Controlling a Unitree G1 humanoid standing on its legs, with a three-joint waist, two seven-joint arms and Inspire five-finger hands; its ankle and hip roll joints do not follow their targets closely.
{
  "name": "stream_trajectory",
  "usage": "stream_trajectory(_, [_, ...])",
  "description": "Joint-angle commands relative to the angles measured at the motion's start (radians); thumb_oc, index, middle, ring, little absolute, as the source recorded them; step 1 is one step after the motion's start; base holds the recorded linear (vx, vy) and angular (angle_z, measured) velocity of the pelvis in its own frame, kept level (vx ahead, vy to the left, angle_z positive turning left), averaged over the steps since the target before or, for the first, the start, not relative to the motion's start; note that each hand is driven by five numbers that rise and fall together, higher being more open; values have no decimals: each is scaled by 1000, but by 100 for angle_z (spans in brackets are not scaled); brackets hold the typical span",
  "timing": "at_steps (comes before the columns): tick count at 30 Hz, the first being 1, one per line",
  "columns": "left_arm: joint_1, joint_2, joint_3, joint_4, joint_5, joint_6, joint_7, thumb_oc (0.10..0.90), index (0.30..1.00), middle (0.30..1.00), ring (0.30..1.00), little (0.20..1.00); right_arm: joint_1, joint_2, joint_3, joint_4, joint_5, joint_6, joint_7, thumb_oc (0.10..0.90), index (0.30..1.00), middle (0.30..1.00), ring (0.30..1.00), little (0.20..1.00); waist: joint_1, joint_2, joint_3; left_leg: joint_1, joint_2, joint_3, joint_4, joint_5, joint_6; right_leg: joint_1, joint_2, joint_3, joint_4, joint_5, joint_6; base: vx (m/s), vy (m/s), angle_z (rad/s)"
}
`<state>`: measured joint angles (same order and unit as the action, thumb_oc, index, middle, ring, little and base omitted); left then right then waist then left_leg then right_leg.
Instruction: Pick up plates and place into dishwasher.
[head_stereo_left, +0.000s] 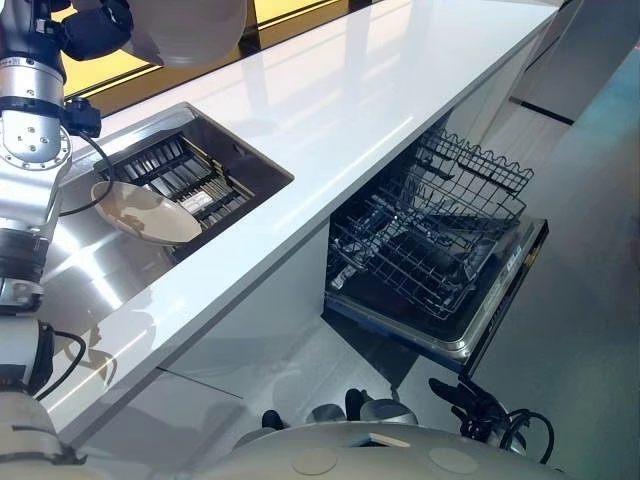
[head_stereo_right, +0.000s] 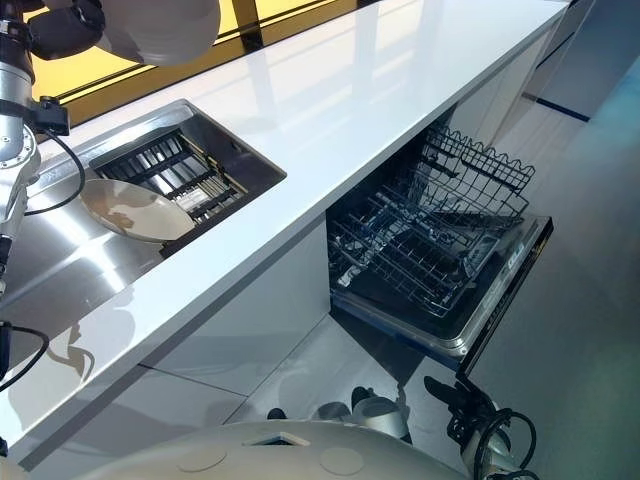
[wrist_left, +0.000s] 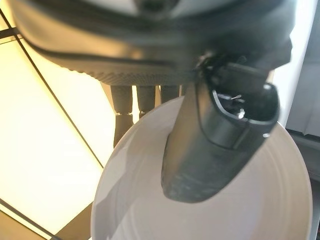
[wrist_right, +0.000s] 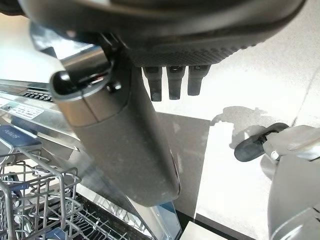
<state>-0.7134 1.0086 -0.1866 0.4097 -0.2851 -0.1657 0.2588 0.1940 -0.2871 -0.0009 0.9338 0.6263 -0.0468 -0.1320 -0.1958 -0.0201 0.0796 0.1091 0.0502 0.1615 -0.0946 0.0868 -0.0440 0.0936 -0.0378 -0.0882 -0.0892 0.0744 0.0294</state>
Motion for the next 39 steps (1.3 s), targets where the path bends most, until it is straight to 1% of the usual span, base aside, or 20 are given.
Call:
stream_trajectory(1, [-57,49,144,-73,-41,-63,55,100,300,300,300,200,-105,-143,-116,-187,-77,-230,-100,800,900,900,900,900,6,45,-47,21,-60,24,7,-108,36,-21,63,11,84,-88,47,7,36,0])
stream_trajectory(4, [-16,41,171,-92,-34,-66,55,100,300,300,300,200,-105,-158,-121,-268,-116,-242,-152,800,900,900,900,900,5,48,-46,20,-63,21,7,-109,38,-22,60,12,87,-90,47,-1,37,0])
stream_trajectory(10, [-13,34,167,-74,-44,-75,37,100,300,300,300,200,-150,-200,-189,-188,-79,-150,-197,800,900,900,900,900,14,50,-58,19,-68,18,7,-114,38,-21,56,4,87,-95,51,4,25,0])
stream_trajectory(13, [-12,22,167,-78,-41,-74,31,100,300,300,300,200,-165,-209,-229,-80,-49,-21,-189,800,900,900,900,900,23,48,-64,18,-69,12,7,-114,39,-21,56,-1,87,-96,53,0,0,0])
stream_trajectory(15, [-18,15,162,-78,-43,-72,22,100,300,300,300,200,-169,-216,-258,53,26,136,-117,800,900,900,900,900,30,45,-67,16,-69,7,7,-113,38,-20,55,-6,87,-97,52,0,0,0])
stream_trajectory(17, [-33,8,151,-79,-43,-64,18,100,300,300,300,200,-171,-233,-267,170,-13,156,-110,800,900,900,900,900,35,43,-68,16,-67,4,7,-112,37,-20,54,-11,89,-98,52,6,8,4])
stream_trajectory(18, [-39,6,142,-82,-44,-59,19,100,300,300,300,200,-172,-246,-271,212,-40,159,-139,800,900,900,900,900,37,42,-68,17,-67,3,7,-111,37,-20,54,-12,91,-97,52,10,6,5])
stream_trajectory(22, [-57,5,101,-90,-48,-44,44,100,300,300,300,200,-164,-299,-317,285,-92,89,-306,800,900,900,900,900,33,42,-60,18,-65,4,7,-110,35,-25,53,-8,99,-93,56,0,10,7])
stream_trajectory(23, [-59,4,98,-89,-48,-44,47,100,300,300,300,200,-163,-301,-321,285,-97,75,-325,800,900,900,900,900,33,43,-59,18,-65,3,7,-110,36,-25,52,-7,100,-92,56,-2,29,5])
stream_trajectory(24, [-69,7,84,-92,-55,-34,64,100,300,300,300,200,-152,-314,-343,262,-134,7,-413,800,900,900,900,900,27,46,-53,19,-65,5,7,-110,35,-29,52,-2,105,-91,58,-4,30,2])
stream_trajectory(25, [-69,8,83,-93,-58,-32,68,100,300,300,300,200,-148,-319,-353,250,-167,-43,-457,800,900,900,900,900,24,48,-50,19,-65,6,7,-109,35,-31,51,0,107,-90,58,-5,43,2])
stream_trajectory(26, [-70,10,78,-97,-63,-26,77,100,300,300,300,200,-141,-317,-366,215,-201,-149,-519,800,900,900,900,900,21,52,-47,18,-66,7,7,-108,35,-33,51,3,109,-89,59,-3,36,1])
stream_trajectory(27, [-65,9,80,-110,-64,-17,84,100,300,300,300,200,-135,-308,-370,154,-239,-206,-566,800,900,900,900,900,19,54,-43,18,-67,6,8,-107,36,-34,51,4,110,-89,60,0,38,0])
stream_trajectory(28, [-55,7,90,-121,-62,-12,87,100,300,300,300,200,-128,-292,-366,75,-269,-243,-597,800,900,900,900,900,15,55,-41,18,-68,7,8,-107,37,-34,50,7,109,-86,60,2,31,-2])
stream_trajectory(30, [-35,5,111,-136,-60,-1,84,100,300,300,300,200,-120,-263,-349,-115,-275,-298,-601,800,900,900,900,900,9,57,-37,16,-70,9,8,-105,36,-35,48,11,106,-82,62,3,24,-5])
stream_trajectory(32, [-6,3,142,-146,-55,-2,68,100,300,300,300,200,-115,-247,-337,-257,-336,-380,-608,800,900,900,900,900,5,57,-38,14,-71,13,8,-104,38,-36,46,14,102,-80,62,4,10,-7])
stream_trajectory(33, [14,2,160,-148,-54,-9,60,100,300,300,300,200,-120,-256,-333,-369,-377,-400,-610,800,900,900,900,900,5,58,-39,13,-73,12,7,-104,39,-36,46,15,102,-80,63,6,6,-9])
stream_trajectory(34, [23,1,169,-152,-52,-9,58,100,300,300,300,200,-118,-256,-332,-390,-394,-400,-619,800,900,900,900,900,3,60,-40,13,-73,12,7,-104,39,-37,46,16,102,-80,63,5,8,-11])
stream_trajectory(35, [38,0,181,-151,-50,-16,50,100,300,300,300,200,-128,-267,-331,-445,-456,-448,-646,800,900,900,900,900,4,61,-42,13,-75,14,7,-105,41,-37,46,16,100,-80,65,7,11,-9])
stream_trajectory(39, [102,-21,218,-156,-37,-51,42,100,300,300,300,200,-187,-336,-316,-649,-610,-454,-714,800,900,900,900,900,12,66,-47,15,-77,18,7,-107,44,-36,46,8,104,-87,67,12,14,-12])
